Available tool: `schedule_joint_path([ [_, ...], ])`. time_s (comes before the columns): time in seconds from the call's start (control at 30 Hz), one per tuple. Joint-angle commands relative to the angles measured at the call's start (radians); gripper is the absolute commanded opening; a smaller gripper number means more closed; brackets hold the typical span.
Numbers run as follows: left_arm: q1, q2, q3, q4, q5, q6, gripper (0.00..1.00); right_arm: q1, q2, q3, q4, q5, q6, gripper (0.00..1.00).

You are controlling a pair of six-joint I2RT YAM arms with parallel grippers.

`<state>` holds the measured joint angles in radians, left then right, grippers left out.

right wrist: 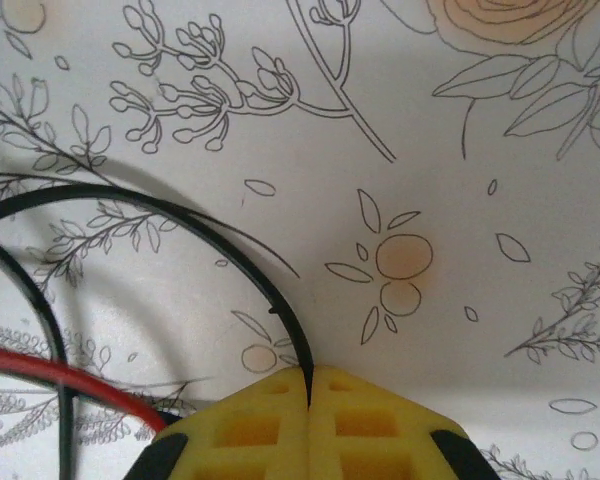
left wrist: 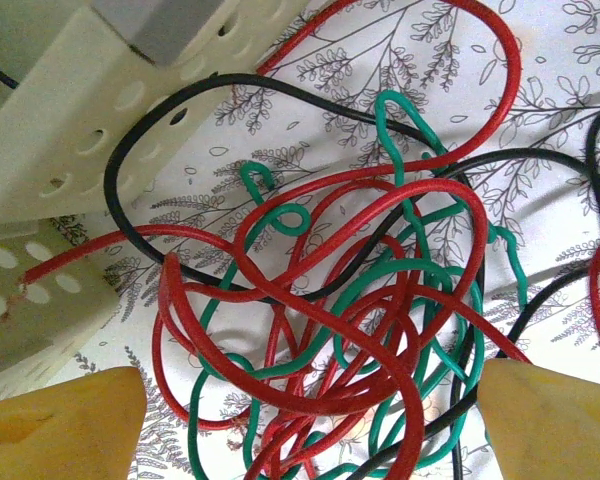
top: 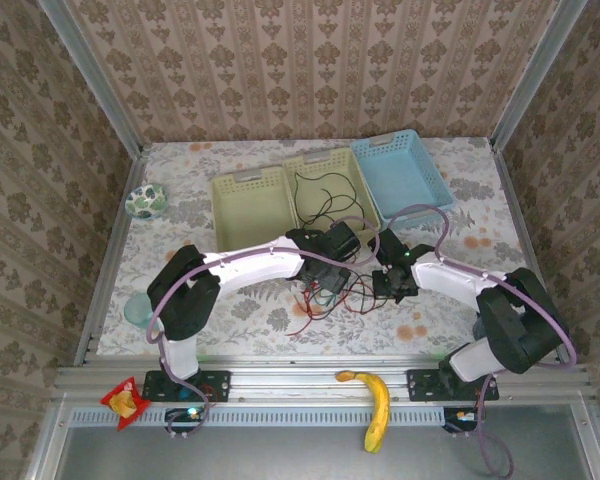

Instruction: Untangle the cables

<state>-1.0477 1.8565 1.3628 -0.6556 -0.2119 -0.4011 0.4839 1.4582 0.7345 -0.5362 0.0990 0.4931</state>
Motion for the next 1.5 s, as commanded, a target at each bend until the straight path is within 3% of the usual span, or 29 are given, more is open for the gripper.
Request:
schedule_joint_path([
  [0.0,-0.008,0.012,0.000,-0.024,0.023,0.018,0.83,-0.005,-0.140,0.036,-0.025,0.063,0.019,0.00],
  [0.17,-0.009,0.028,-0.010,-0.021,0.036,0.022,0.73,-0.004,-0.407,0.105,-0.005,0.226,-0.022,0.00],
  [0.33,-0.011,0.046,-0.013,-0.026,0.036,0.029,0.73,-0.005,-0.536,0.236,0.049,0.355,-0.114,0.00],
  [0.7,-0.010,0.083,-0.027,-0.020,0.042,0.032,0.70,-0.005,-0.621,0.380,0.187,0.404,-0.124,0.00],
  [1.17,-0.010,0.102,-0.091,0.006,0.041,-0.006,0.67,-0.037,-0.721,0.394,0.375,0.737,-0.301,0.00],
  [1.47,-0.010,0.110,-0.126,0.011,0.036,-0.022,0.67,-0.142,-0.766,0.457,0.385,0.688,-0.306,0.00],
])
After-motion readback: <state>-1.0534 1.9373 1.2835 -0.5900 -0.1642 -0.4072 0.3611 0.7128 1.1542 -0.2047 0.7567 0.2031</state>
